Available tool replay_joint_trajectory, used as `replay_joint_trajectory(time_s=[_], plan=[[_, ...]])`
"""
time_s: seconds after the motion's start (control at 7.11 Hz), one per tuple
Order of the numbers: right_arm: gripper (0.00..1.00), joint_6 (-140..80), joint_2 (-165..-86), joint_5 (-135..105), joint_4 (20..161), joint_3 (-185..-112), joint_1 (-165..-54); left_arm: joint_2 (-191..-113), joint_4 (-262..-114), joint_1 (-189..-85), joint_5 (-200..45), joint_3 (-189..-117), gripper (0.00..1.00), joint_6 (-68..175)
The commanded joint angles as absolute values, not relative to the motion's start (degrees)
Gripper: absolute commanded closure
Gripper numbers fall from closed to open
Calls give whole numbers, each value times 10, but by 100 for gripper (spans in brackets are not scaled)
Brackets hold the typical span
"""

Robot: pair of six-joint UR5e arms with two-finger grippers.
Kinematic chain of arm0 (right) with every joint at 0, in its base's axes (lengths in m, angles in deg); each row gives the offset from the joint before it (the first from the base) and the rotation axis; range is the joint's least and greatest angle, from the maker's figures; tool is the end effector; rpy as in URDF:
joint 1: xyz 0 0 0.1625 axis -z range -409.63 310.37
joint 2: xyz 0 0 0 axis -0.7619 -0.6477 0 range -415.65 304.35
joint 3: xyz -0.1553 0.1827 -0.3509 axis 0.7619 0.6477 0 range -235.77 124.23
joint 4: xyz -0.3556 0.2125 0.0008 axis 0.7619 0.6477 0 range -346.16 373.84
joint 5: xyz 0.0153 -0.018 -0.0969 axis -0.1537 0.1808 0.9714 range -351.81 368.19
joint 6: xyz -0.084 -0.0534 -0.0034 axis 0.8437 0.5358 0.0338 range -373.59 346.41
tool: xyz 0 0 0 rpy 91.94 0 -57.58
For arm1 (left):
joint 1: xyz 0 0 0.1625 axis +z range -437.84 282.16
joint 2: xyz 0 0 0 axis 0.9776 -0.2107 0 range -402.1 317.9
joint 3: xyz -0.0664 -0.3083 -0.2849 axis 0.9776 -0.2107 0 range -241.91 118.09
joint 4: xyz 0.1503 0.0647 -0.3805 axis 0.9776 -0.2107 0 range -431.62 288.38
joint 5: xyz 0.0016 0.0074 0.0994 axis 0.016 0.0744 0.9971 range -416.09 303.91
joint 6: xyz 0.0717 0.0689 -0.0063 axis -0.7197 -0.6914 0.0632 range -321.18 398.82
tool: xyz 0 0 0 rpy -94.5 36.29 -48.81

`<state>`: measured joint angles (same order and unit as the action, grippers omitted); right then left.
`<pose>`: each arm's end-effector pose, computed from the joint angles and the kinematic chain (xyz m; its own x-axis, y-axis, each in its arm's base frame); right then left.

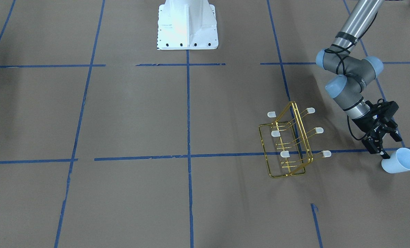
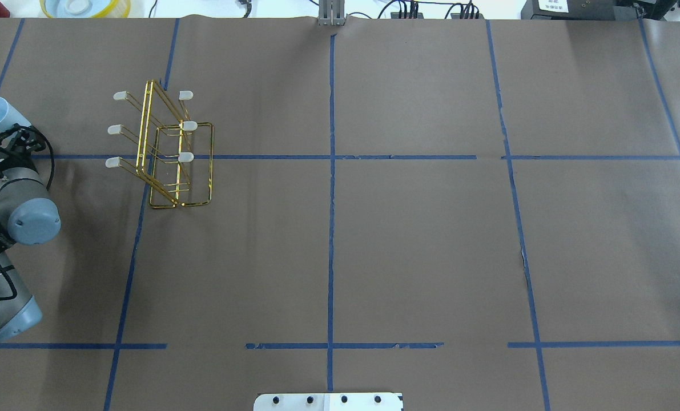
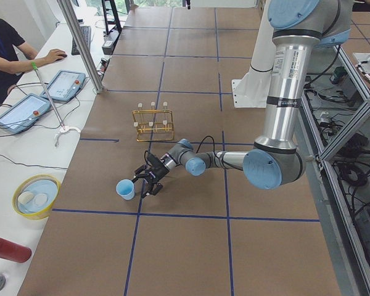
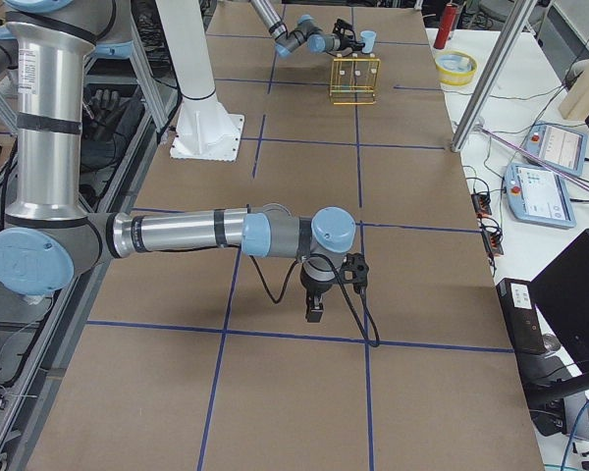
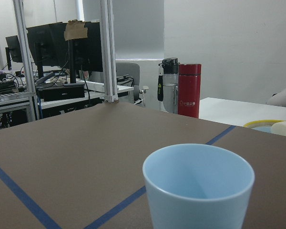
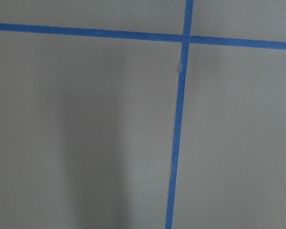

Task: Hang cup on cup holder
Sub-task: 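Close the left gripper on the light blue cup's rim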

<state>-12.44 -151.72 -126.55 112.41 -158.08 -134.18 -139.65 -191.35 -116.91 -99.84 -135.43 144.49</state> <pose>0.0210 -0.4458 0.6173 0.7079 -0.0591 0.7039 0.1091 0.9937 -0.0263 0.3061 -0.5130 0.6737 0.5272 -0.6688 -0.5242 0.8075 0.2021 0.5542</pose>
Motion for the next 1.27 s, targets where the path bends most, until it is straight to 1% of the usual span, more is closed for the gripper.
replay_joint_trajectory(time_s=[0.0, 0.14, 0.42, 1.12], plan=[[0, -124, -1517, -1266, 1125, -1581, -1342, -1403, -1914, -1174, -1001, -1353, 0, 1441], [0, -124, -1517, -1266, 1124, -1581, -1342, -1409, -1914, -1176, -1002, -1353, 0, 1439], [0, -124, -1517, -1266, 1125, -1581, -1342, -1434, -1914, -1177, -1003, -1327, 0, 1439], [0, -124, -1517, -1266, 1125, -1581, -1342, -1436, -1938, -1188, -1003, -1283, 0, 1427]])
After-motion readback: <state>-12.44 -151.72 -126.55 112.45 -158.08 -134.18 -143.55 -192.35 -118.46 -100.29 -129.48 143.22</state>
